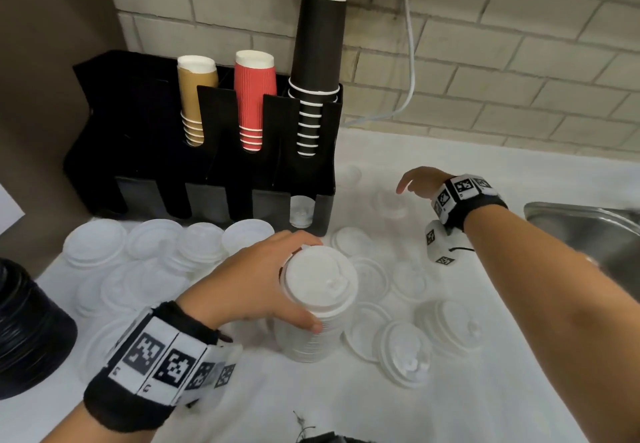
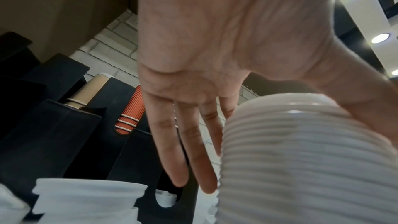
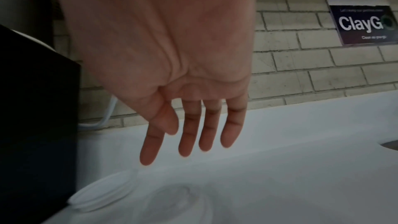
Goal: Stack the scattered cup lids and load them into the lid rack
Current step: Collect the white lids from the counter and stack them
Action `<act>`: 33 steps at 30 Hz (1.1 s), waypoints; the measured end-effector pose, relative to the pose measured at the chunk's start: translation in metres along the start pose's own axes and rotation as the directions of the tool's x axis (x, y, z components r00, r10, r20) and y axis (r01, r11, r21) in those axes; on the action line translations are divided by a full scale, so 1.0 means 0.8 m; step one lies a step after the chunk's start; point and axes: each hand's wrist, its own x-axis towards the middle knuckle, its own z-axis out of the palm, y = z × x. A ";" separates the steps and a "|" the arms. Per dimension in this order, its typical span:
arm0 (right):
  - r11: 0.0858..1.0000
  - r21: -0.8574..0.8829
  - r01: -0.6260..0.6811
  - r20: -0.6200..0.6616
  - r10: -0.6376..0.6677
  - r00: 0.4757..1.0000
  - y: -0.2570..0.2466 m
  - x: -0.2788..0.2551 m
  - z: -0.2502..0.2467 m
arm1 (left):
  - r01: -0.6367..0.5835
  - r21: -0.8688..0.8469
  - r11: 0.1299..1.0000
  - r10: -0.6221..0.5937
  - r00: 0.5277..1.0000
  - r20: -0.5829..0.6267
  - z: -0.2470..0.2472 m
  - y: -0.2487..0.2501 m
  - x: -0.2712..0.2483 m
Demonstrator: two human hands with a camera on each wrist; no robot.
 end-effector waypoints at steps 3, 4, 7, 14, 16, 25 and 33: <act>0.976 0.218 0.024 0.056 -0.037 0.998 -0.016 -0.032 0.004 | -0.005 -0.087 0.996 0.006 1.000 0.019 0.007 -0.001 -0.005; 0.950 0.310 0.046 0.063 -0.069 0.996 -0.024 -0.047 0.005 | -0.009 -0.114 0.993 0.013 0.999 0.033 0.010 -0.002 -0.007; 0.836 0.495 0.239 -0.100 -0.219 0.971 -0.054 -0.108 0.009 | -0.016 -0.158 0.987 0.023 0.999 0.045 0.017 -0.002 -0.012; 0.771 0.525 0.359 -0.082 -0.375 0.924 -0.107 -0.232 0.082 | 0.024 -0.237 0.971 -0.038 0.998 -0.055 0.030 0.009 -0.018; 0.748 0.599 0.286 -0.104 -0.281 0.954 -0.112 -0.249 0.105 | 0.046 -0.304 0.952 -0.074 0.994 -0.080 0.035 0.012 -0.022; 0.384 0.922 -0.048 0.052 0.001 0.999 -0.135 -0.269 0.150 | 0.401 -0.582 0.707 -0.421 0.900 0.107 0.036 0.024 -0.042; 0.369 0.908 -0.197 0.209 0.008 0.978 -0.144 -0.272 0.151 | 0.535 -0.594 0.601 -0.482 0.835 0.264 0.037 0.005 -0.047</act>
